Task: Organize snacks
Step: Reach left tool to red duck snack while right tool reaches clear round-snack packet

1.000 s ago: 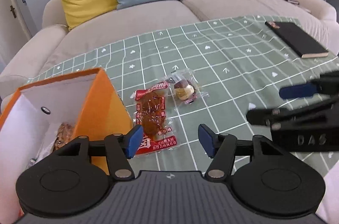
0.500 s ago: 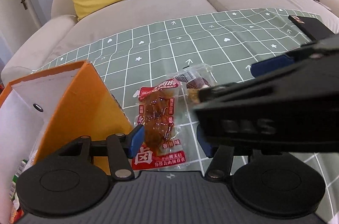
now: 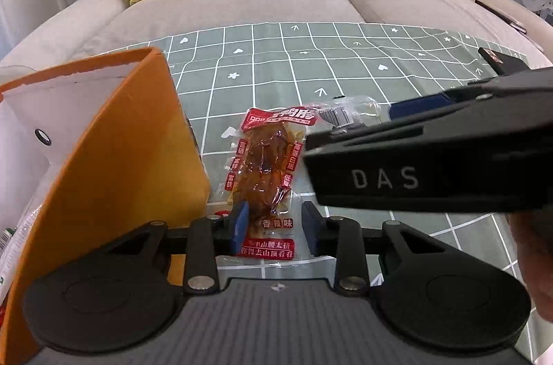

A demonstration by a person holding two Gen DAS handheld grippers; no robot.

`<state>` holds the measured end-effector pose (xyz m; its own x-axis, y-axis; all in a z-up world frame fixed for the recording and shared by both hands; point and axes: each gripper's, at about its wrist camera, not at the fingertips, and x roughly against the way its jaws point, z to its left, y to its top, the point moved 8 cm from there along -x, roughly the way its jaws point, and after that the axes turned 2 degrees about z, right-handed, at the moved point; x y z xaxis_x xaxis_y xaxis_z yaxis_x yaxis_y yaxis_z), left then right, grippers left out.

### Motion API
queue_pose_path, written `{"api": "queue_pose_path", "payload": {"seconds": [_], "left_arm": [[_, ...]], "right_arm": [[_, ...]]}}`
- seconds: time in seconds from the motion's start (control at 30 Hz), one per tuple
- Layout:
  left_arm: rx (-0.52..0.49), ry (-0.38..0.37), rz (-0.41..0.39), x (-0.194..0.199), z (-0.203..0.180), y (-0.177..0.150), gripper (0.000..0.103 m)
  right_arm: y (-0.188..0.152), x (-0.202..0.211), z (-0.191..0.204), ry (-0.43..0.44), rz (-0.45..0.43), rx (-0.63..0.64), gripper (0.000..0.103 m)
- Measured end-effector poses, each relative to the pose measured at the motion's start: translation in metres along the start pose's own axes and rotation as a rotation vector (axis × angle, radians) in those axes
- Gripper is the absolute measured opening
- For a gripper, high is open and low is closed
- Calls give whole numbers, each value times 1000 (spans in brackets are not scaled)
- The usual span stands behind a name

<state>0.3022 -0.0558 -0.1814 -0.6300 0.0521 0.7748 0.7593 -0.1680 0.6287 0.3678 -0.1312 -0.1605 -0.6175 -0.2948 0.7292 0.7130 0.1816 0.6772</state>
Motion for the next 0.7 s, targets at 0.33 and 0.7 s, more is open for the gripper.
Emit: {"api": "queue_pose_path", "payload": {"seconds": [0.33,0.7], "left_arm": [[19,-21,42,2,0,1,34],[10,-82,53,26,-8,-25,30]], "right_arm": [[-7,-14,-9,-45,61,-18,29],[-49,36,-19,-89,85,-68,29]]}}
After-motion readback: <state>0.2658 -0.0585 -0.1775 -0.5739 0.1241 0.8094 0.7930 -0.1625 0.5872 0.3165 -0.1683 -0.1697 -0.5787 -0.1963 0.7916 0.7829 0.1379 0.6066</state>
